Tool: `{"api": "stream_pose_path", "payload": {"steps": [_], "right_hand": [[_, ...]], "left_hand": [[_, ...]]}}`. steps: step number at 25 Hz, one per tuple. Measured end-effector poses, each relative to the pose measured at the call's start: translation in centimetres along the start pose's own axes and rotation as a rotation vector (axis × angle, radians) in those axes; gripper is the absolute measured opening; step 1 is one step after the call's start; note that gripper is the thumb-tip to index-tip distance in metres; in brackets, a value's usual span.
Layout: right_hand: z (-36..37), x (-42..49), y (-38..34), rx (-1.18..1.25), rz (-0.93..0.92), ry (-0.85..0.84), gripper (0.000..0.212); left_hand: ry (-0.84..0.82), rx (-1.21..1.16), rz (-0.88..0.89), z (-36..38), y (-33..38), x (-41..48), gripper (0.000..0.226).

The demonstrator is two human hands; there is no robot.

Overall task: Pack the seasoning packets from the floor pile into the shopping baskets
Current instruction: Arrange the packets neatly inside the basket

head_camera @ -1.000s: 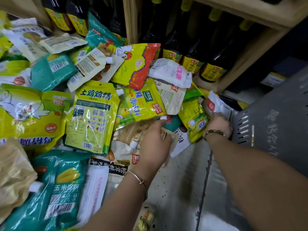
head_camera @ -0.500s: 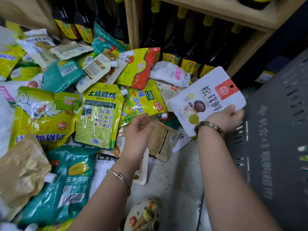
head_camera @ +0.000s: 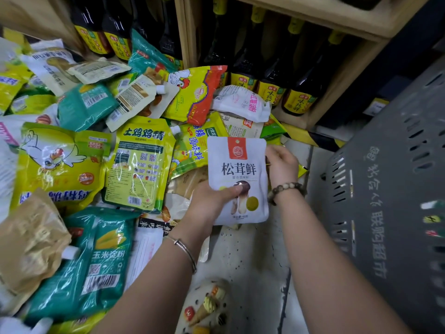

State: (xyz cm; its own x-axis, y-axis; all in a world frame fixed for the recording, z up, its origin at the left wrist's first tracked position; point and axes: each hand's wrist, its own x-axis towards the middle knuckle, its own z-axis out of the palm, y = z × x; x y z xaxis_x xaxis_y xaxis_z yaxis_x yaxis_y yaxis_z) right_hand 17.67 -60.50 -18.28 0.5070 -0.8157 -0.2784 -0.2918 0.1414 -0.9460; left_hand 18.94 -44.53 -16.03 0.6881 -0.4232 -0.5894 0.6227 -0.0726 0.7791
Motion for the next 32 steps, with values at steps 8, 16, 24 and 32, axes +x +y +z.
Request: {"api": "stream_pose_path", "payload": {"steps": [8, 16, 24, 32], "right_hand": [[-1.9, 7.6, 3.1, -0.731, 0.082, 0.156, 0.060], [-3.5, 11.3, 3.0, -0.818, 0.276, -0.189, 0.097], [-3.4, 8.6, 3.8, -0.771, 0.361, -0.275, 0.094], [-4.0, -2.7, -1.4, -0.623, 0.091, 0.120, 0.029]], "left_hand": [[0.095, 0.022, -0.034, -1.3, -0.8, 1.1, 0.028], [0.054, 0.032, -0.062, -1.7, -1.2, 1.8, 0.025], [0.049, -0.004, -0.041, -1.3, -1.4, 2.2, 0.023], [0.074, -0.088, 0.005, -2.6, 2.7, -1.1, 0.025]]}}
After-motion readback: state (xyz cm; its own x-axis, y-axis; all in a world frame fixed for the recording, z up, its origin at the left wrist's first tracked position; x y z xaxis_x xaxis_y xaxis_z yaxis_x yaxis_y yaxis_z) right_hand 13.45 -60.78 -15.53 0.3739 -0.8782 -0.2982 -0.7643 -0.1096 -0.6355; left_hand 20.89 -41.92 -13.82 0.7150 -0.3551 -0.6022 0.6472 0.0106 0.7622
